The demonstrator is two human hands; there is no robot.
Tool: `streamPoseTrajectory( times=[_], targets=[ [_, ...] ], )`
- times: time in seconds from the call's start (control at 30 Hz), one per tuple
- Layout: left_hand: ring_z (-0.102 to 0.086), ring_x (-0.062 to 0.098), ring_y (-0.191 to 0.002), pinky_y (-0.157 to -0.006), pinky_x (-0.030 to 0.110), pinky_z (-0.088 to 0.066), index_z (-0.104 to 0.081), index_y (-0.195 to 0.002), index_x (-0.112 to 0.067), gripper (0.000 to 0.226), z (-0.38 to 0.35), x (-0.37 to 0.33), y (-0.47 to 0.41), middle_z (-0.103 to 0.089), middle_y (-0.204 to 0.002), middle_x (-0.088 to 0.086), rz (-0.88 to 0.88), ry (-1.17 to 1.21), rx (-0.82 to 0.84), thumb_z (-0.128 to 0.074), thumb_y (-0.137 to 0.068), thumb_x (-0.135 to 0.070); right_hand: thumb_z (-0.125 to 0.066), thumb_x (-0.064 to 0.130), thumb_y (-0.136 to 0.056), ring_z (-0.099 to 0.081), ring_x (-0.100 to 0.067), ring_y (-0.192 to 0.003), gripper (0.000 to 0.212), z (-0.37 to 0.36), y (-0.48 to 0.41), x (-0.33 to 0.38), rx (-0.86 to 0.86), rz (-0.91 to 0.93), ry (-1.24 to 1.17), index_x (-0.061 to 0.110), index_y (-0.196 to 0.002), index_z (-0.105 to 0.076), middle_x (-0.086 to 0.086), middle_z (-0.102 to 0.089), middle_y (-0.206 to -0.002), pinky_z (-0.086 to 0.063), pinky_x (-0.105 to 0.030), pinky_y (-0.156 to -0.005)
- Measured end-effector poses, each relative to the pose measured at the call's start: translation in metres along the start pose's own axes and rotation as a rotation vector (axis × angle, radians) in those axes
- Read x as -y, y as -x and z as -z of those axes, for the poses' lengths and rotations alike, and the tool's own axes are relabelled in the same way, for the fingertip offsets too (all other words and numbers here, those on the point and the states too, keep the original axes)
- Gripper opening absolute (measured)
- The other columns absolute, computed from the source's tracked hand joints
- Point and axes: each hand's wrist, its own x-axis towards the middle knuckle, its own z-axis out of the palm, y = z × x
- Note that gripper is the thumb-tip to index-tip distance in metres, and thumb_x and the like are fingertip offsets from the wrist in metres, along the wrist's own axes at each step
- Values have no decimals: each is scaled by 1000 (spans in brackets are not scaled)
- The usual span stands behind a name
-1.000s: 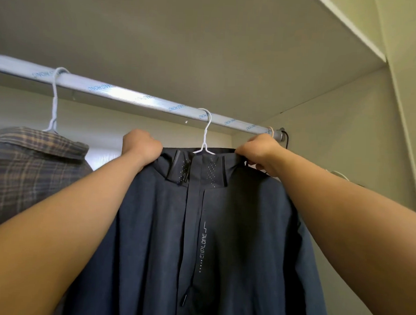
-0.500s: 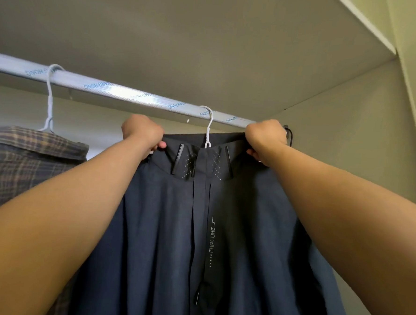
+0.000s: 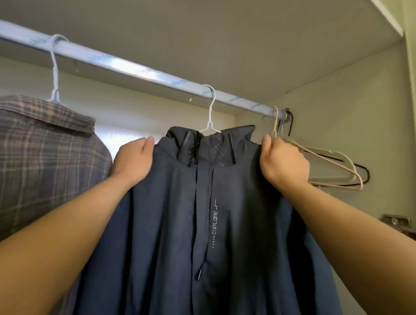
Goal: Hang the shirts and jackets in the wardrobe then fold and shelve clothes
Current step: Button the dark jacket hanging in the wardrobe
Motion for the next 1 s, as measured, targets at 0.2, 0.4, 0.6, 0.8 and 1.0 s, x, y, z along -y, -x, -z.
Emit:
streamPoseTrajectory(
  times=[0.2,0.4,0.6,0.8,1.0],
  targets=[
    [-46,33,-70,-76,46,-39,-48,-76,-11,32,-1,8,22,-57,-74,18,-207,-158,-150,-33,-104,-6,-16,52,-104,-62,-40,-93,54,3,14,-19,-58,228,152,13,-98,-53,-18,-67,-100,-34,-40,-66],
    [-50,37,-78,-72,47,-40,-53,-87,-1,27,-10,11,32,-59,-84,22,-91,-198,-94,-31,-102,1,-14,52,-103,-61,-40,-93,42,12,22,-21,18,212,142,21,-90,-38,-17,-65,-103,-33,-40,-65],
    [-53,38,-100,-86,44,-37,-57,-92,-10,27,5,-27,25,-63,-100,15,68,-286,-79,-31,-99,-10,-14,56,-103,-60,-42,-98,40,40,21,-20,182,185,135,24,-92,-36,-20,-64,-110,-34,-41,-69],
    [-51,32,-116,-100,42,-37,-63,-119,-14,37,14,-100,29,-64,-123,8,-214,-60,-142,-33,-105,-31,-20,55,-103,-59,-42,-91,41,68,43,-12,222,250,109,23,-94,-43,-17,-64,-101,-41,-41,-68],
    [-56,26,-99,-84,34,-45,-58,-121,-16,38,14,-168,10,-65,-115,3,84,261,122,-39,-101,-42,-34,46,-105,-59,-31,-84,42,89,68,9,288,224,-97,15,-91,-59,-9,-63,-88,-45,-36,-70]
  ],
)
